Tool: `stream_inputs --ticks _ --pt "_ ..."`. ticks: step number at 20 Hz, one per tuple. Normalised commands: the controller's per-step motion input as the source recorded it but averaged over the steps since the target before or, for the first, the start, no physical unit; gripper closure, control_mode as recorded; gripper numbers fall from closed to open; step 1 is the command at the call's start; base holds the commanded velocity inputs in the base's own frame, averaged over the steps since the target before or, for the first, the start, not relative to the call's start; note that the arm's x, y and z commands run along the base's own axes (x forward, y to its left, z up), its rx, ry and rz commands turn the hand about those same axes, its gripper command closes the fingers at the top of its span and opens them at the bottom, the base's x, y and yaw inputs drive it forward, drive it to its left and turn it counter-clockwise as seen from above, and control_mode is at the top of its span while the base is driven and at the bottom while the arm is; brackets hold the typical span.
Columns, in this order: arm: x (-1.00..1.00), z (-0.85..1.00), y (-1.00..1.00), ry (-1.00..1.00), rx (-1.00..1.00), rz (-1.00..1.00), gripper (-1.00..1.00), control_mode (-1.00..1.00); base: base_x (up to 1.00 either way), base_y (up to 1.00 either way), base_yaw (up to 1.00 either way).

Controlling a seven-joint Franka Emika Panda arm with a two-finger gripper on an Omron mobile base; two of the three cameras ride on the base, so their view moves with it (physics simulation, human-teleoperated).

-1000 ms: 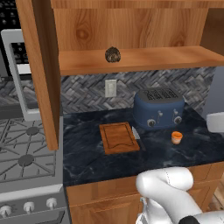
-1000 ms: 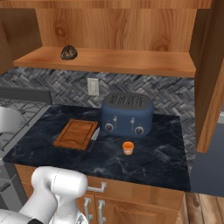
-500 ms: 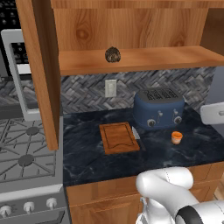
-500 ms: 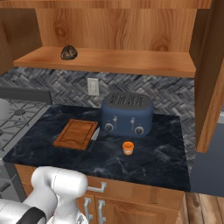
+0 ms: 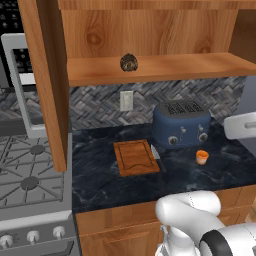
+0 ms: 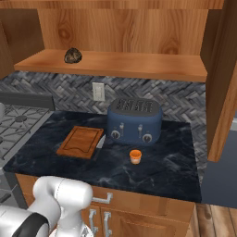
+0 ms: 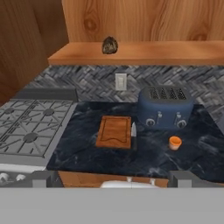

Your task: Pick the bread, place it on the cutting board, pick the jam, place it on the counter, and close the cabinet.

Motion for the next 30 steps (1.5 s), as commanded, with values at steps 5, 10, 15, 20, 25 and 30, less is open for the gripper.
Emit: stream_inputs --ticks 5,10,15,20,25,30 --pt "0.03 0.02 0.11 -0.02 0.00 0.00 -1.00 -1.00 0.00 0.00 0.00" --pt "0.10 0.00 0.08 -0.03 0.00 0.00 -1.00 -1.00 0.00 0.00 0.00" --pt "0.14 0.00 0.02 -0.04 0.00 0.00 -1.00 -1.00 0.00 0.00 0.00" --pt "0.23 0.00 0.00 -0.05 0.00 0.00 -1.00 -1.00 0.00 0.00 0.00" --pt "0.29 0.00 0.00 -0.06 0.00 0.00 -1.00 -1.00 0.00 0.00 0.00" --pt "0.27 0.01 0.06 -0.02 0.00 0.00 -1.00 -1.00 0.00 0.00 0.00"
